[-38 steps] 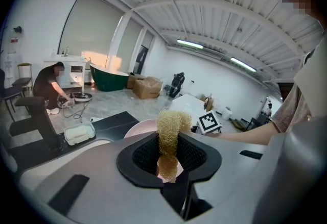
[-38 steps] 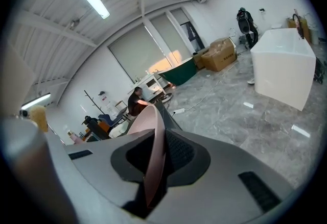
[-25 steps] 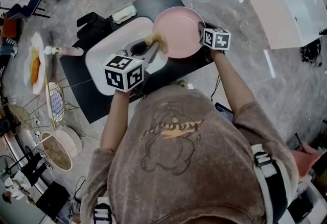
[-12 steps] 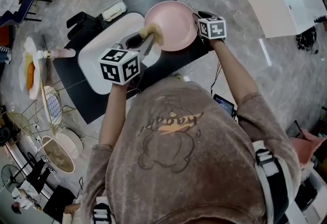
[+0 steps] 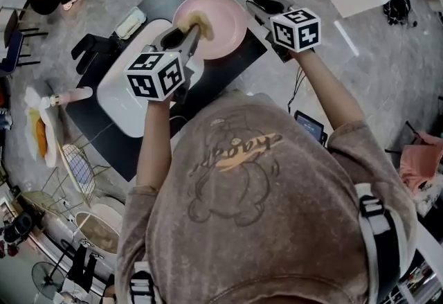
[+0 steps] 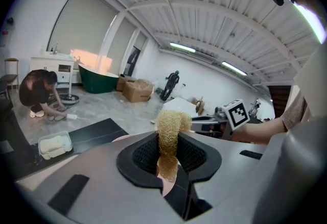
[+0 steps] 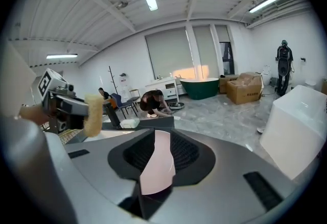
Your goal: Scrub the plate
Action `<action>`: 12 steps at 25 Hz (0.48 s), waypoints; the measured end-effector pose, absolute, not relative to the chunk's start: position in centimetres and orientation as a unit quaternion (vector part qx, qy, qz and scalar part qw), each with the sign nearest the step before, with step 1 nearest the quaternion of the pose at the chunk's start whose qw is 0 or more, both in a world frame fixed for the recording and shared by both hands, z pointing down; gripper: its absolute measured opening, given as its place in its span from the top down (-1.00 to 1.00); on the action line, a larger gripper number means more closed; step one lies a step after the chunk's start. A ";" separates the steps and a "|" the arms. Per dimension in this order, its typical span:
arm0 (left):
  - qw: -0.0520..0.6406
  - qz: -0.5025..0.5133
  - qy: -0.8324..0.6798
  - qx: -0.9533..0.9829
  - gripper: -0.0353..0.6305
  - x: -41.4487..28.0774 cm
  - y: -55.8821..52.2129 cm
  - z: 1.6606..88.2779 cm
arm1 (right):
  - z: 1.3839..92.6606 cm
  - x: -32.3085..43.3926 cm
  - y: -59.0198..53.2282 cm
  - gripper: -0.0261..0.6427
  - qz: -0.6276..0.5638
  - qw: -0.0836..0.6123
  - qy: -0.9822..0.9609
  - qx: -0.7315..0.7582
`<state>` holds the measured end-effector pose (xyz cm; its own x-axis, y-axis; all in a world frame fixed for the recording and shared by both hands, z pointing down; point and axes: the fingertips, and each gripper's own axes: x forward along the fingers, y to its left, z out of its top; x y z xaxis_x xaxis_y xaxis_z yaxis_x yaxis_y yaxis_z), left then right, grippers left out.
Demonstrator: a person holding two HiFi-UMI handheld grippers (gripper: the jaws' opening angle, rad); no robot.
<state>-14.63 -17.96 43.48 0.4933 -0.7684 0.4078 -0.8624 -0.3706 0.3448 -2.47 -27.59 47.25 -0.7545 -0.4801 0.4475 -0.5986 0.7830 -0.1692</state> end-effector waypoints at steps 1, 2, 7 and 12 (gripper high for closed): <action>0.258 0.089 -0.490 0.828 0.65 -14.3 -18.0 43.1 | 46.3 -2.1 -26.8 0.64 0.149 0.188 -0.926 0.291; 0.254 0.090 -0.484 0.833 0.65 -13.9 -18.1 42.8 | 45.4 -1.7 -26.0 0.65 0.146 0.183 -0.928 0.291; 0.231 0.102 -0.456 0.853 0.65 -12.0 -17.4 41.9 | 42.5 0.8 -22.4 0.67 0.143 0.158 -0.929 0.303; 0.200 0.102 -0.457 0.861 0.65 -11.4 -16.5 40.8 | 39.8 1.9 -19.9 0.67 0.135 0.132 -0.932 0.311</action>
<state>-11.36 -16.47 40.77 0.5618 -0.7454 0.3588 -0.8272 -0.5025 0.2514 1.90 -19.89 39.84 -0.7720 -0.5436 0.3295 -0.6147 0.7704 -0.1692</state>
